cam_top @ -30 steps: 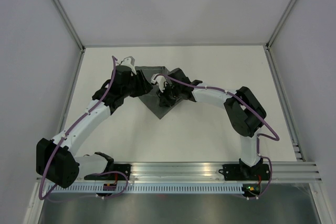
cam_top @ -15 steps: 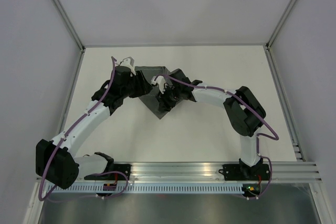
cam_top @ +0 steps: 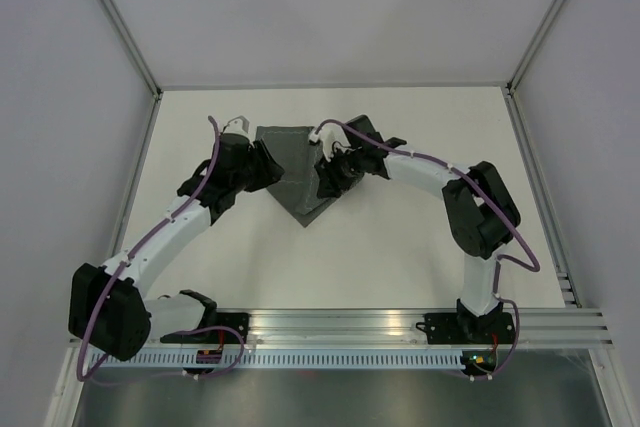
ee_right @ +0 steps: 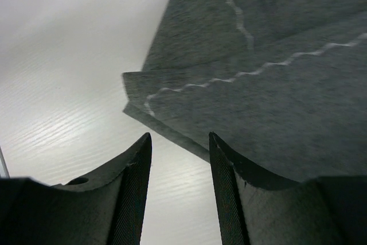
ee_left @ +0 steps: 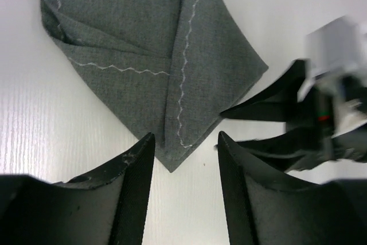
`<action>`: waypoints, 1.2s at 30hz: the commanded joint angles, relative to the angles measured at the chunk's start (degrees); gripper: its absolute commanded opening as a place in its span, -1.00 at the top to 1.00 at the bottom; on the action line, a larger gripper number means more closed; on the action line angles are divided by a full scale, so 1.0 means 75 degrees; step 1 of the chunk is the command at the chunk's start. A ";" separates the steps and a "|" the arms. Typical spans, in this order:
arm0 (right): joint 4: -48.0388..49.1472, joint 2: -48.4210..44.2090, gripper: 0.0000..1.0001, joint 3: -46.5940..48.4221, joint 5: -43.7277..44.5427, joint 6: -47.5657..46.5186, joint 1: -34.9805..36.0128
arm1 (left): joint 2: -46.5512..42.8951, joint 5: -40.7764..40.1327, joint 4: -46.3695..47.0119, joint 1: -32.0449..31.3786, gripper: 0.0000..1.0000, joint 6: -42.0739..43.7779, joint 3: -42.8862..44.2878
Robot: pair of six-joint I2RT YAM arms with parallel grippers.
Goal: Fold the napkin, place the utensils inside, and roll it up
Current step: Fold the napkin
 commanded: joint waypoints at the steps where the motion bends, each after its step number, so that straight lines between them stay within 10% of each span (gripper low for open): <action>1: -0.0011 -0.0459 -0.02 0.0565 -0.0144 0.0074 -0.0687 | 0.0050 -0.0371 0.0440 0.0224 -0.03 -0.0627 -0.0403; 14: -0.0538 0.1215 -0.02 0.2229 0.1122 -0.0348 -0.1836 | 0.1878 -0.0852 0.1108 0.0881 0.69 -0.1108 -0.0919; 36: -0.0796 0.1206 0.01 0.1224 0.1603 -0.0301 -0.1860 | 0.4654 -0.0443 0.1003 0.1045 0.74 -0.0558 0.0861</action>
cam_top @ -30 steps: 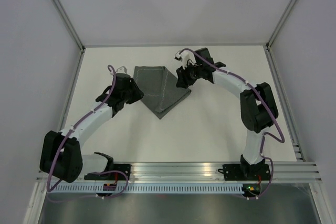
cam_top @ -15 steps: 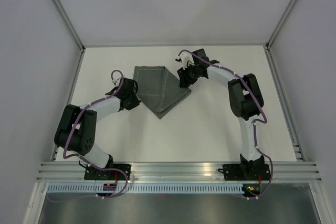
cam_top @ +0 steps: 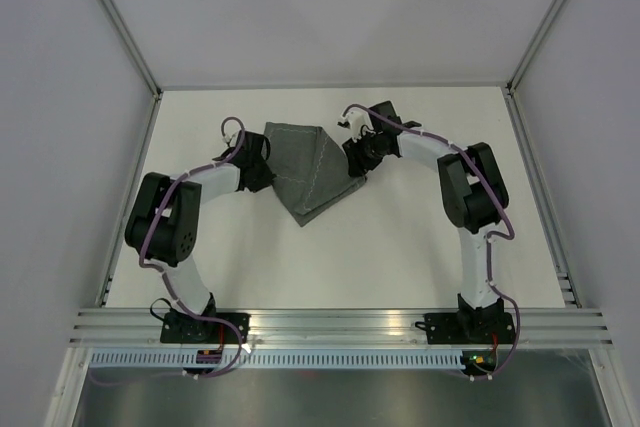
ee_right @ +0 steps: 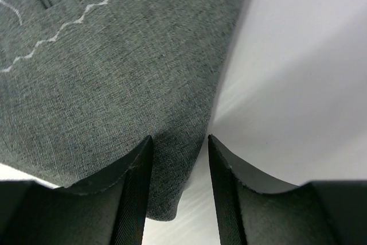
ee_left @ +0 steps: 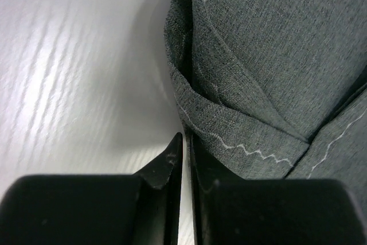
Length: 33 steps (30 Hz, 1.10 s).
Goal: Fold the napkin, place the utensils inside, and roll it up
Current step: Fold the napkin
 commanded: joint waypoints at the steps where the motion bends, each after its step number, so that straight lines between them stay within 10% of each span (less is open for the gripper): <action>1: -0.0205 -0.0572 0.01 -0.0409 0.0181 0.0282 -0.0027 | 0.0483 0.0341 -0.0061 0.0037 0.74 0.0320 0.0529; 23: -0.1060 -0.1463 0.06 -0.1652 -0.0617 0.1337 -0.0003 | 0.2475 0.1854 -0.1010 -0.0104 0.53 0.1691 0.3343; 33: -0.0921 -0.2423 -0.04 -0.1781 0.0028 0.1384 -0.0050 | 0.1516 0.1889 -0.0963 0.0270 0.19 0.1973 0.3285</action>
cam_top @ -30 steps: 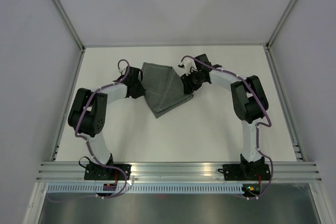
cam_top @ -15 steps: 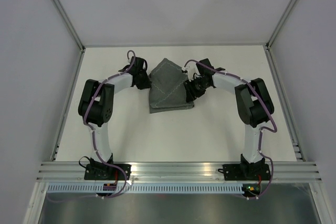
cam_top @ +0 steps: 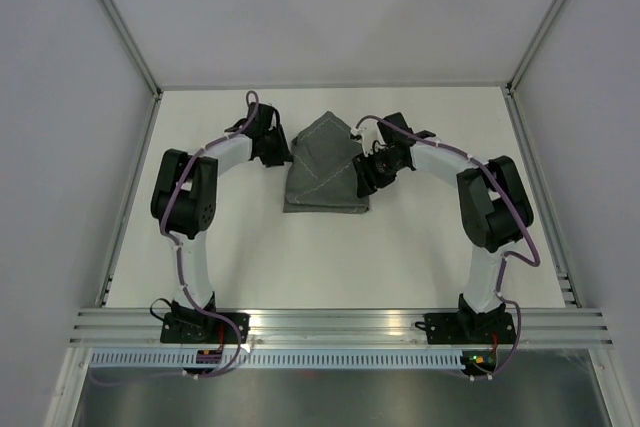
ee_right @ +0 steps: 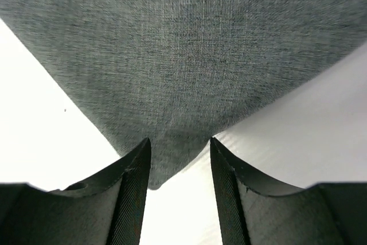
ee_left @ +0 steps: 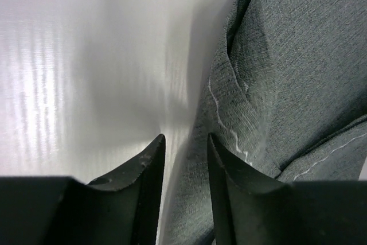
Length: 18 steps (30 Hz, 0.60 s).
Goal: Fold the napkin, place the utensils inside, and roll it up
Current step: Fold the napkin, then roll the napkin with the utensil
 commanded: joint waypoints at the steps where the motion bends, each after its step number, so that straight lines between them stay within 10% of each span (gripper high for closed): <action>1: 0.0030 -0.0929 -0.07 0.0052 0.0436 0.0143 -0.0047 | -0.1054 0.0161 -0.0138 0.0378 0.17 0.0390 -0.0005; 18: 0.1082 -0.2501 -0.46 -0.1025 0.1995 -0.3278 0.1838 | -0.5672 0.0313 0.0658 0.0731 -0.08 0.0975 -0.2056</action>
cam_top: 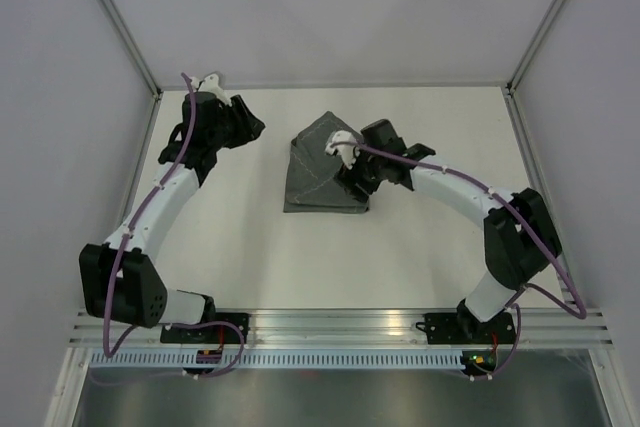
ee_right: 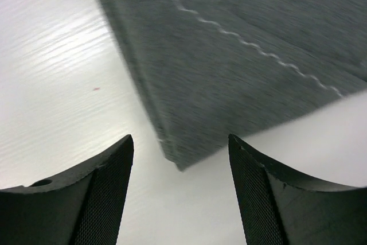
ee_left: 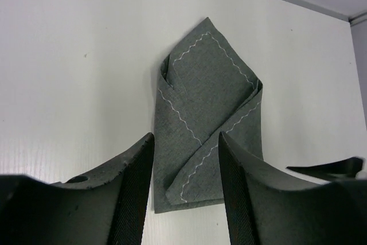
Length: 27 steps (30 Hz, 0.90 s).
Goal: Fold the napkin, place the utensils inside, and roll it up
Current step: Roll the napkin with the utensil
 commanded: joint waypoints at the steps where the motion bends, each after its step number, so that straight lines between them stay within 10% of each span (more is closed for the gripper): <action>1: 0.0680 -0.0298 -0.47 -0.0440 0.0597 -0.1216 0.0729 | -0.0691 0.0322 0.0417 -0.0006 -0.08 0.0507 -0.0279; 27: 0.1770 0.1413 -0.37 -0.0593 0.0702 -0.2002 0.1550 | -0.1395 0.0264 0.0534 -0.0545 -0.08 0.0870 -0.0853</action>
